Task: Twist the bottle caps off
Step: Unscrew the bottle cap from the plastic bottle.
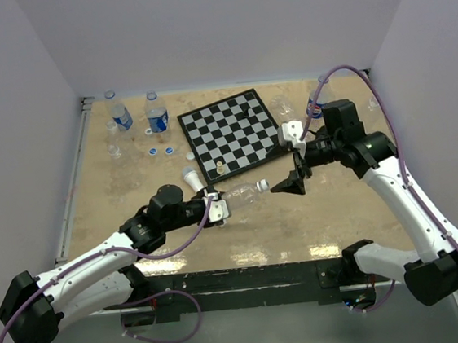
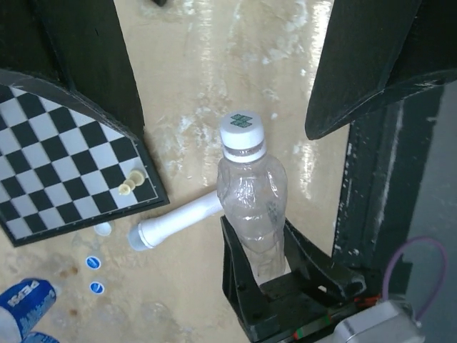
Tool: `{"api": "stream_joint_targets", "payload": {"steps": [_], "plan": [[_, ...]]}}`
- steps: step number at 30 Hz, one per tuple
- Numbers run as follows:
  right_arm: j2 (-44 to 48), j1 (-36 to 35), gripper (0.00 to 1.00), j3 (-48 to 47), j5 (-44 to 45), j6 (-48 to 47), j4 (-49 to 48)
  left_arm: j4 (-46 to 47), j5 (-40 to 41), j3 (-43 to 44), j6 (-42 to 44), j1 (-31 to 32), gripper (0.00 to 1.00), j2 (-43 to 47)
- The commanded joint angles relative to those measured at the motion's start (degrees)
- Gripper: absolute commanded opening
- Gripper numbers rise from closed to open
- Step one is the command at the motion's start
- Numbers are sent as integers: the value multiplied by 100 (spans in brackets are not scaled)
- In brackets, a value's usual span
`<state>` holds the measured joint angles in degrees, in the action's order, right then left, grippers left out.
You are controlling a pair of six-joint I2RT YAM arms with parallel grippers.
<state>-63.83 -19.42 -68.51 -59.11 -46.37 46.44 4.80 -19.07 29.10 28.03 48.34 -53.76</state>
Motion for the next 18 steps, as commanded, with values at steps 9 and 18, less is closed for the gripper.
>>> {"api": "stream_joint_targets", "payload": {"steps": [9,18], "plan": [[-551,-97,84,48,84,1525,-82,302,-26,61,-43,-44,3,76],[-850,-255,62,40,14,1684,-82,302,0,69,-35,-35,3,93]]}}
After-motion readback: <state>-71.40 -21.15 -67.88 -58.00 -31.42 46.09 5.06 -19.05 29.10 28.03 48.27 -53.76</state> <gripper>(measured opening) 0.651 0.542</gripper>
